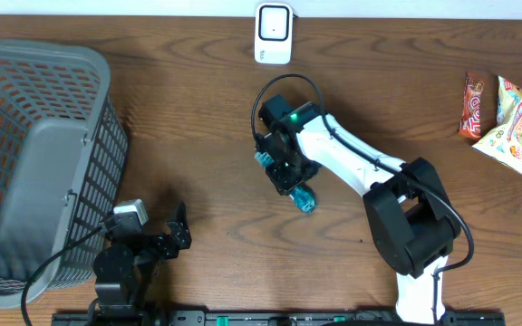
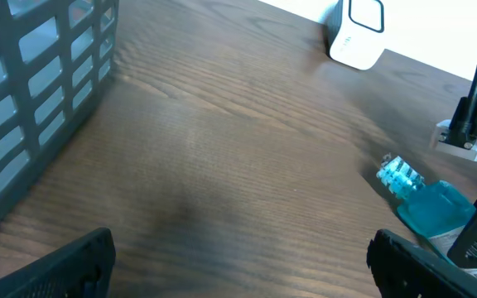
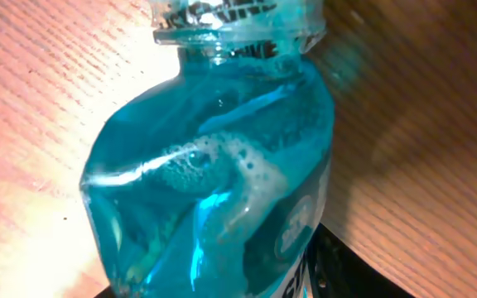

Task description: Scan the item barcode

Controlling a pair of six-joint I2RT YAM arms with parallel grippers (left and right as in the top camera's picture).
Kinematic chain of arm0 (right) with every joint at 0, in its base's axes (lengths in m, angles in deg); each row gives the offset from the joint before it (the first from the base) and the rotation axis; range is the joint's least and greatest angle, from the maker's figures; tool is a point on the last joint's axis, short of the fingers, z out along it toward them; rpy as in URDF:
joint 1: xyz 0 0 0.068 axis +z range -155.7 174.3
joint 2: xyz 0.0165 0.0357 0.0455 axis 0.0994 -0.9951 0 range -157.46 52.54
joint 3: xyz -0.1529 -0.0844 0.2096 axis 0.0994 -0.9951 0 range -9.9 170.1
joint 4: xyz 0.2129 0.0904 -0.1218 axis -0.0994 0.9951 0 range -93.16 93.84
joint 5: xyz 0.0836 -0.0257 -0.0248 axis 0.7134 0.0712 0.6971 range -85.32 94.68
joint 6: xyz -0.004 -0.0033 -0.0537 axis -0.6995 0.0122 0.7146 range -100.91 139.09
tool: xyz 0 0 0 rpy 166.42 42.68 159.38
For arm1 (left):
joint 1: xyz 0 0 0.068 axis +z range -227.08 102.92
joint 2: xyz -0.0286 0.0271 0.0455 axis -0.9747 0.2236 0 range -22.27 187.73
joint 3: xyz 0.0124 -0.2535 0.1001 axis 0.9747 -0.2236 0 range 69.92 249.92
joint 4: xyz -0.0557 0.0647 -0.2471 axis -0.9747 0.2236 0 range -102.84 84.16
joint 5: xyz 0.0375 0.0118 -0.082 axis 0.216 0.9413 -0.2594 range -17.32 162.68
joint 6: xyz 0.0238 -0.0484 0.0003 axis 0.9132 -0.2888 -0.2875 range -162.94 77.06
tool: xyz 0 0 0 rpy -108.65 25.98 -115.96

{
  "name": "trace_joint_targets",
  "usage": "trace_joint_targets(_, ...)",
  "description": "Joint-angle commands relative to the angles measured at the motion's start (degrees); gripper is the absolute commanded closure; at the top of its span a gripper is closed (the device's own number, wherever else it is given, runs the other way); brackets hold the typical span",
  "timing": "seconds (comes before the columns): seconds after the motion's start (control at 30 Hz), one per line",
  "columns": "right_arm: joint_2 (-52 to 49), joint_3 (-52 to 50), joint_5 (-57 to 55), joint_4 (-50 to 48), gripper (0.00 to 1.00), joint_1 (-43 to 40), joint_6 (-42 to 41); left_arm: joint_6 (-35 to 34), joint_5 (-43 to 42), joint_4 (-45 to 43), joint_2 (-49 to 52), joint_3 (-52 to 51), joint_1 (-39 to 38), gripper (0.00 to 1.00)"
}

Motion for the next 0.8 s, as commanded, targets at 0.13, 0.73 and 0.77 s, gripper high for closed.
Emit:
trace_joint_targets(0.13, -0.11, 0.92, 2.40, -0.20, 0.64, -0.96, 1.36, 0.72, -0.70, 0.90, 0.00, -0.81, -0.13, 0.02)
trace_joint_targets(0.73, -0.13, 0.79, 12.04, -1.60, 0.69, -2.01, 1.79, 0.72, -0.70, 0.90, 0.00, -0.81, -0.13, 0.02)
trace_joint_targets(0.77, -0.13, 0.66, 12.04, -2.10, 0.69, -2.05, 1.79, 0.72, -0.70, 0.90, 0.00, -0.81, -0.13, 0.02)
